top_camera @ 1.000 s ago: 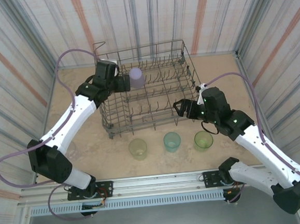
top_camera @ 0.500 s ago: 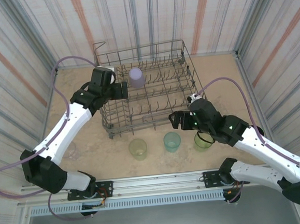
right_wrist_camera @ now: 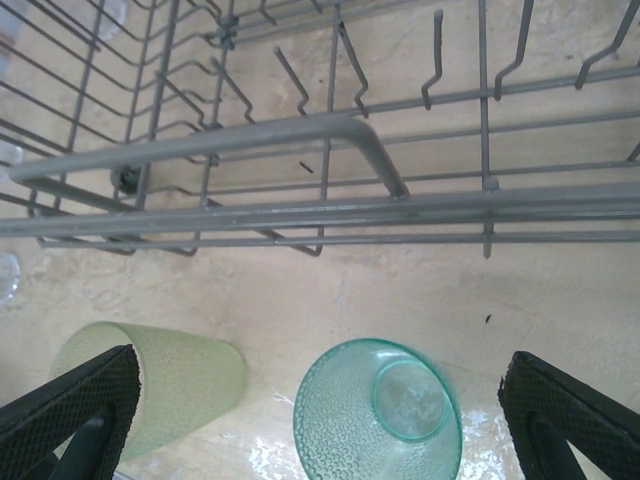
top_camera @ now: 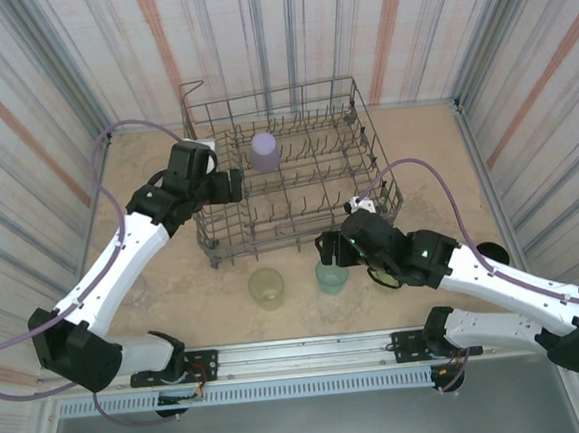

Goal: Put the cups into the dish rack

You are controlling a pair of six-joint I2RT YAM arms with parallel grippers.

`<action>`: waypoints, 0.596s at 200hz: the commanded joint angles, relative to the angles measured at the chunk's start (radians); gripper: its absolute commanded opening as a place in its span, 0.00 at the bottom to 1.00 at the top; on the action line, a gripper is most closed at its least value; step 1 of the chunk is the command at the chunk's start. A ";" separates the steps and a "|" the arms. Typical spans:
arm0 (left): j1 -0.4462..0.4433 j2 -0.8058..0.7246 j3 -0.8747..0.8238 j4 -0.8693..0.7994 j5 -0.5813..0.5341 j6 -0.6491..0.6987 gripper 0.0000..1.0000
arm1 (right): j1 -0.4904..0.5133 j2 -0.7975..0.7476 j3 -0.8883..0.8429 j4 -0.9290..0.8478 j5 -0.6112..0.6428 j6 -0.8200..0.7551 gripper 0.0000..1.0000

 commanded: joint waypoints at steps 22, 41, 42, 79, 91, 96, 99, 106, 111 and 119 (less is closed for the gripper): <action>0.003 -0.050 -0.020 -0.036 0.018 -0.008 0.99 | 0.046 0.042 -0.028 -0.010 0.053 0.064 0.91; 0.002 -0.057 -0.023 -0.042 0.020 -0.005 0.99 | 0.068 0.052 -0.042 0.000 0.058 0.094 0.85; 0.003 -0.056 -0.023 -0.043 0.020 -0.005 0.99 | 0.069 0.051 -0.042 0.000 0.059 0.096 0.84; 0.003 -0.063 -0.038 -0.045 0.023 -0.010 0.99 | 0.115 0.116 -0.039 -0.024 0.074 0.152 0.79; 0.003 -0.066 -0.044 -0.045 0.018 -0.013 0.99 | 0.128 0.141 -0.031 -0.034 0.081 0.170 0.77; 0.001 -0.069 -0.046 -0.045 0.014 -0.014 0.99 | 0.132 0.152 -0.026 -0.038 0.082 0.179 0.75; 0.001 -0.071 -0.048 -0.046 0.013 -0.014 0.99 | 0.135 0.159 -0.024 -0.038 0.081 0.182 0.74; 0.001 -0.074 -0.052 -0.044 0.010 -0.016 0.99 | 0.138 0.174 -0.019 -0.040 0.079 0.188 0.71; 0.001 -0.078 -0.055 -0.042 0.008 -0.016 0.99 | 0.142 0.186 -0.014 -0.045 0.079 0.194 0.69; 0.001 -0.081 -0.058 -0.039 0.008 -0.015 0.99 | 0.144 0.204 -0.002 -0.058 0.083 0.206 0.67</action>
